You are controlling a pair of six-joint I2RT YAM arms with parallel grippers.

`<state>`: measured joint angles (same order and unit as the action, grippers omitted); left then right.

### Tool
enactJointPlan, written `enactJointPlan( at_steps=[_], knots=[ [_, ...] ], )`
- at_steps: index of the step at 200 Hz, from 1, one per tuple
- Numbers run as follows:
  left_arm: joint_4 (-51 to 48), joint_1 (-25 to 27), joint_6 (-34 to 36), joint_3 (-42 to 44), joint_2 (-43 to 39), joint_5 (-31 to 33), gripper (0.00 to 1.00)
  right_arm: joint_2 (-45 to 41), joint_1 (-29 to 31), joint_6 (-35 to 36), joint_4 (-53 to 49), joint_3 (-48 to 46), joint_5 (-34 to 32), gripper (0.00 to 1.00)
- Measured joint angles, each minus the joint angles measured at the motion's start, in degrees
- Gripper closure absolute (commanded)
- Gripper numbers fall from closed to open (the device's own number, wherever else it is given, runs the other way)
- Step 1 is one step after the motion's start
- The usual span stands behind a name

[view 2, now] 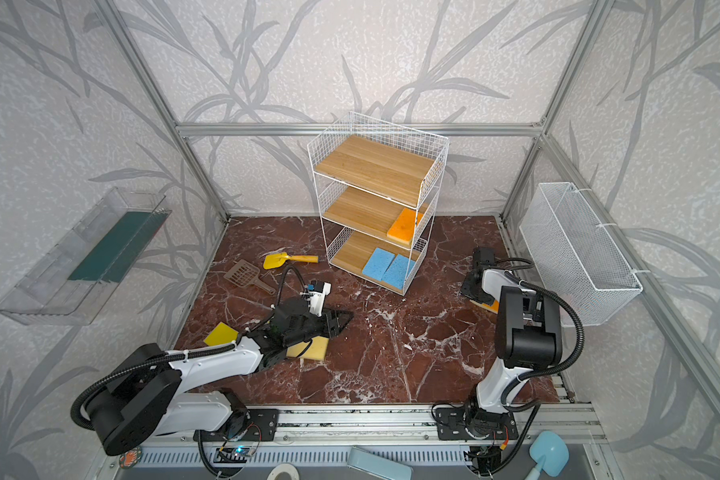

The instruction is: Place and organize the cleaning sponges onto the shelf

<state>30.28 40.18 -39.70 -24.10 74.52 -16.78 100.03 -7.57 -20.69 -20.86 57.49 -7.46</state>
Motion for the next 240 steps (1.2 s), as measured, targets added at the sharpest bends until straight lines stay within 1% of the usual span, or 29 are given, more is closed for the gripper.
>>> enactJointPlan(
  at_steps=[11, 32, 72, 94, 118, 135, 144, 162, 173, 187, 198, 218, 224, 240],
  knots=[
    [-0.02, 0.0, 0.0, 0.0, -0.37, 0.0, 0.49, -0.68, 0.37, 0.0, -0.33, -0.13, 0.22, 0.97],
    [-0.04, 0.0, 0.0, 0.0, -0.9, 0.02, 0.5, -4.42, 2.75, -0.09, -1.75, -1.36, 1.55, 0.97],
    [-0.24, 0.0, -0.04, -0.02, -0.94, 0.02, 0.5, -16.02, 11.34, -0.92, -3.28, -4.15, 6.14, 0.98],
    [-0.2, 0.0, -0.37, -0.09, -0.31, 0.02, 0.5, -21.31, 19.45, -1.88, -3.45, -6.47, 7.23, 0.97],
    [-0.2, 0.0, -0.85, -0.09, 1.16, 0.07, 0.5, -25.57, 30.53, -4.09, -3.13, -10.62, 8.83, 0.97],
    [-0.24, 0.0, -1.01, -0.09, 1.57, 0.37, 0.5, -27.5, 38.49, -6.95, -2.54, -13.57, 9.09, 0.96],
    [-0.24, -0.07, -1.03, -0.09, 1.57, 0.52, 0.5, -28.13, 41.94, -8.2, -1.73, -14.93, 9.07, 0.91],
    [-0.81, -0.13, -0.98, -0.28, 1.53, 0.94, 0.5, -28.2, 46.88, -11.04, 0.63, -16.63, 9.97, 0.72],
    [-2.05, -0.2, -0.87, -0.66, 1.33, 1.27, 0.5, -27.52, 48.5, -12.37, 2.27, -16.74, 10.6, 0.63],
    [-3.82, -0.24, -0.52, -1.42, 0.83, 1.7, 0.5, -26.4, 49.66, -13.2, 4.76, -16.74, 11.91, 0.56],
    [-5.73, -0.28, 0.07, -2.21, 0.11, 1.99, 0.5, -25.59, 50.03, -13.81, 6.29, -16.74, 13.16, 0.53],
    [-9.31, -0.33, 1.64, -4.02, -1.07, 2.43, 0.51, -25.42, 50.12, -14.21, 7.87, -16.74, 14.86, 0.52],
    [-10.23, -0.33, 2.16, -4.59, -1.16, 2.45, 0.53, -25.66, 50.12, -14.23, 8.24, -16.74, 15.32, 0.52],
    [-12.74, -0.33, 3.65, -6.36, -1.05, 2.29, 0.61, -26.93, 50.12, -14.23, 8.74, -16.81, 15.65, 0.52]
  ],
)
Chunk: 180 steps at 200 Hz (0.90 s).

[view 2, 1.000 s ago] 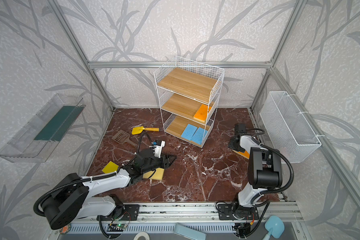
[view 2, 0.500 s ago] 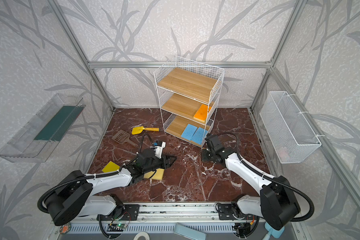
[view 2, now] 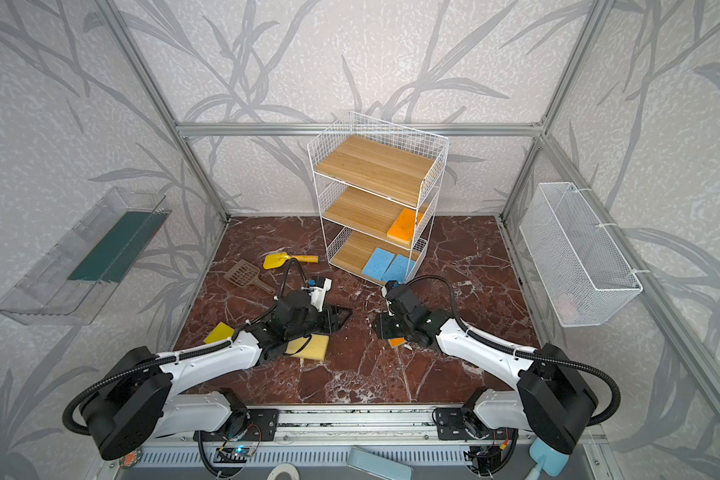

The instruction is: Place and organize the cleaning sponges onto the shelf

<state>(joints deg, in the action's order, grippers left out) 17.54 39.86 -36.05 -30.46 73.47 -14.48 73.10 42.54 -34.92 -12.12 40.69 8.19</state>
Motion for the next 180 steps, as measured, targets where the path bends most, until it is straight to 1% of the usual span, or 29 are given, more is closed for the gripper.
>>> enactJointPlan(
  at_steps=[13, 25, 38, 59, 82, 98, 112, 126, 149, 180],
  knots=[
    [-0.92, 0.0, 0.74, -1.44, 0.72, -0.42, 0.64, -2.36, -0.13, -0.02, 0.39, -0.72, -0.24, 0.53],
    [-1.33, 0.07, 1.46, -3.19, 2.54, -1.05, 0.64, -5.18, -0.81, -0.02, 0.52, -2.05, -0.31, 0.53],
    [-1.68, 0.28, 2.05, -5.18, 5.22, -2.12, 0.62, -8.48, -3.04, -0.04, 0.55, -3.93, 0.33, 0.53],
    [-2.78, 1.53, 3.28, -9.66, 11.28, -4.28, 0.52, -13.27, -10.19, -0.22, 0.7, -7.39, 2.69, 0.52],
    [-5.07, 3.67, 4.9, -14.93, 17.4, -5.79, 0.51, -17.59, -19.06, -0.17, 0.61, -10.62, 6.34, 0.49],
    [-5.68, 4.44, 5.51, -17.64, 20.59, -6.82, 0.51, -20.35, -24.11, 0.11, 0.22, -11.89, 9.18, 0.44],
    [-6.12, 4.9, 5.7, -19.15, 22.6, -7.65, 0.52, -21.88, -27.17, 0.63, 0.11, -12.15, 11.32, 0.32],
    [-6.67, 4.92, 5.97, -20.46, 24.48, -8.22, 0.52, -22.6, -29.46, 1.18, 0.17, -12.15, 13.25, 0.25],
    [-6.91, 4.92, 6.01, -22.73, 27.54, -9.68, 0.53, -22.45, -31.54, 2.19, 0.2, -12.15, 15.63, 0.21],
    [-6.97, 5.22, 6.05, -25.38, 30.75, -11.5, 0.53, -21.79, -32.72, 2.6, 0.68, -12.2, 17.62, 0.18]
  ],
)
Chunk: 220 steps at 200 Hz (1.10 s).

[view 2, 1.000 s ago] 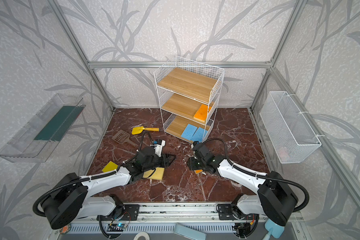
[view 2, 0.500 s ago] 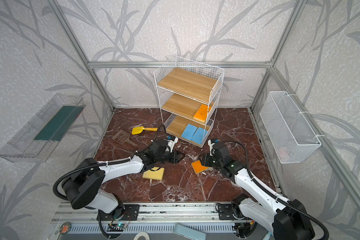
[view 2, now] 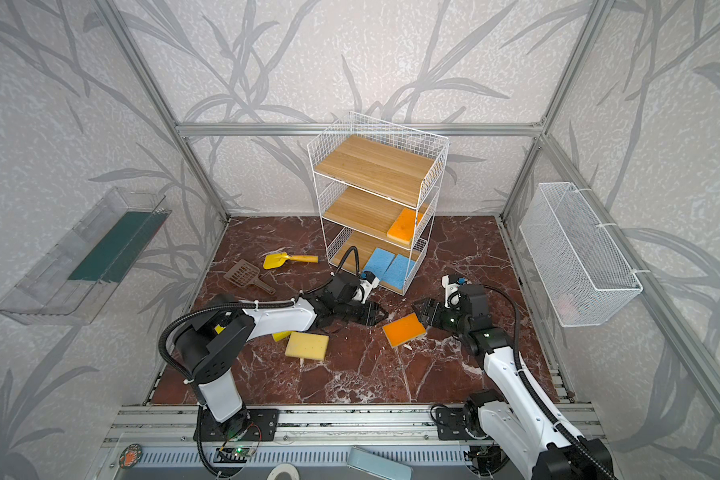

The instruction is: Place and organize the cleaning sponges onto the shelf

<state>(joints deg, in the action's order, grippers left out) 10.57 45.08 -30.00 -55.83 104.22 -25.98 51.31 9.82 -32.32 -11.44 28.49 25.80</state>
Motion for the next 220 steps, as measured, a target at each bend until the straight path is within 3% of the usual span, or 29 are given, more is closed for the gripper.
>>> enactJointPlan(
  at_steps=[115, 174, 220],
  knots=[
    [-3.58, 3.65, 1.29, -1.57, 3.72, 0.42, 0.6, -0.42, -1.97, -0.63, 3.23, -1.31, 3.28, 0.17],
    [-5.03, 5.18, 2.1, -3.67, 5.75, 2.45, 0.85, -0.26, -1.97, -0.63, 3.65, -1.36, 3.8, 0.17],
    [-6.23, 5.4, 2.49, -3.72, 5.03, 3.54, 0.94, -0.79, -1.99, -0.61, 3.76, -1.73, 3.67, 0.17]
  ],
)
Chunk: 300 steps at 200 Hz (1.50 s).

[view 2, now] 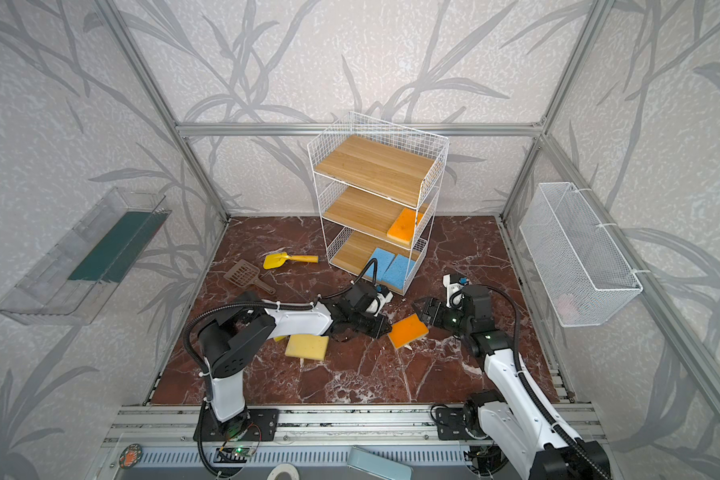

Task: Place and organize the cleaning sponges onto the shelf
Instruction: 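Grasp the orange sponge on the table with the left gripper and lift it, then carry the orange sponge with the left gripper onto the middle shelf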

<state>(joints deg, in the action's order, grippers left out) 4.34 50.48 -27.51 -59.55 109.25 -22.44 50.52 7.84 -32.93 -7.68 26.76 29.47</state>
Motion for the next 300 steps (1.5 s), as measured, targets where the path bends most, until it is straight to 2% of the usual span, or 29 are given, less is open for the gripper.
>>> enactJointPlan(
  at_steps=[32, 96, 127, 151, 198, 300],
  knots=[
    [-1.79, 0.04, 0.52, 1.51, -4.79, 1.95, 0.98, -0.57, -0.15, 0.0, -0.31, 0.0, -0.61, 0.17],
    [-6.21, -0.09, 2.51, 4.68, -24.17, 8.0, 0.99, -3.65, -1.27, -0.07, -0.68, 0.0, -1.6, 0.17],
    [-9.81, -1.75, 3.67, 4.57, -31.61, 9.38, 0.99, -3.76, -1.29, -0.33, -0.7, 0.0, -1.57, 0.17],
    [-13.4, -5.2, 4.42, 3.65, -35.15, 9.07, 0.99, -4.9, -2.12, -2.27, -0.55, 0.0, -1.57, 0.17],
    [-18.27, -12.7, 5.73, -3.15, -36.02, 7.39, 0.99, -4.0, -2.56, -8.68, 4.5, 2.58, -1.49, 0.17],
    [-20.28, -18.23, 6.49, -18.75, -26.91, 3.72, 1.0, 0.83, -3.21, -14.21, 12.31, 9.07, -2.69, 0.17]
  ],
)
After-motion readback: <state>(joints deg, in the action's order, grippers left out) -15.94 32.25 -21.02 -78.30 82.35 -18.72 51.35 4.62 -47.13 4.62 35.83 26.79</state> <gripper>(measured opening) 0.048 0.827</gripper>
